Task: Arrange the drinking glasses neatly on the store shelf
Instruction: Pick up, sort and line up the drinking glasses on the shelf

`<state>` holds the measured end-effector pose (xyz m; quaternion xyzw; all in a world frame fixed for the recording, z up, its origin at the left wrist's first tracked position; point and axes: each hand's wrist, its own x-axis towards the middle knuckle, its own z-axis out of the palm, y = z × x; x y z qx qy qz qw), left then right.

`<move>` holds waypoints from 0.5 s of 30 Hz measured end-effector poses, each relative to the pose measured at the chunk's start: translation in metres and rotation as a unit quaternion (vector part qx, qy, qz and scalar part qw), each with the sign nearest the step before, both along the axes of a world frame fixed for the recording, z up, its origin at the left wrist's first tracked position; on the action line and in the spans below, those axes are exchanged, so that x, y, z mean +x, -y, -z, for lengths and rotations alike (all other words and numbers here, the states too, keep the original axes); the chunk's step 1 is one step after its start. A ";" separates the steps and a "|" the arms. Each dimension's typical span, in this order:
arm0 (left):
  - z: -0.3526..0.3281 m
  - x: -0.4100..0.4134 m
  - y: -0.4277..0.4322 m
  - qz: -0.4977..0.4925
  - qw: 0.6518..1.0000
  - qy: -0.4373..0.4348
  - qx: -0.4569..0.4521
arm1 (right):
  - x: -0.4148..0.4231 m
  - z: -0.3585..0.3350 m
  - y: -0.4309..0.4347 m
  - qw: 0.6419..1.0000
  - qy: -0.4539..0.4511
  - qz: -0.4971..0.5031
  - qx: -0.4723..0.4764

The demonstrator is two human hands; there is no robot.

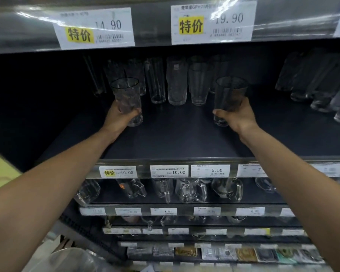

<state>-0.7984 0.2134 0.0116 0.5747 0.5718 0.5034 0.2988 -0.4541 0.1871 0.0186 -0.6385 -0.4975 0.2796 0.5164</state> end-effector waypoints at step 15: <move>0.006 -0.001 -0.012 -0.046 0.999 0.020 0.008 | -0.006 0.016 -0.017 0.997 0.036 0.058 -0.026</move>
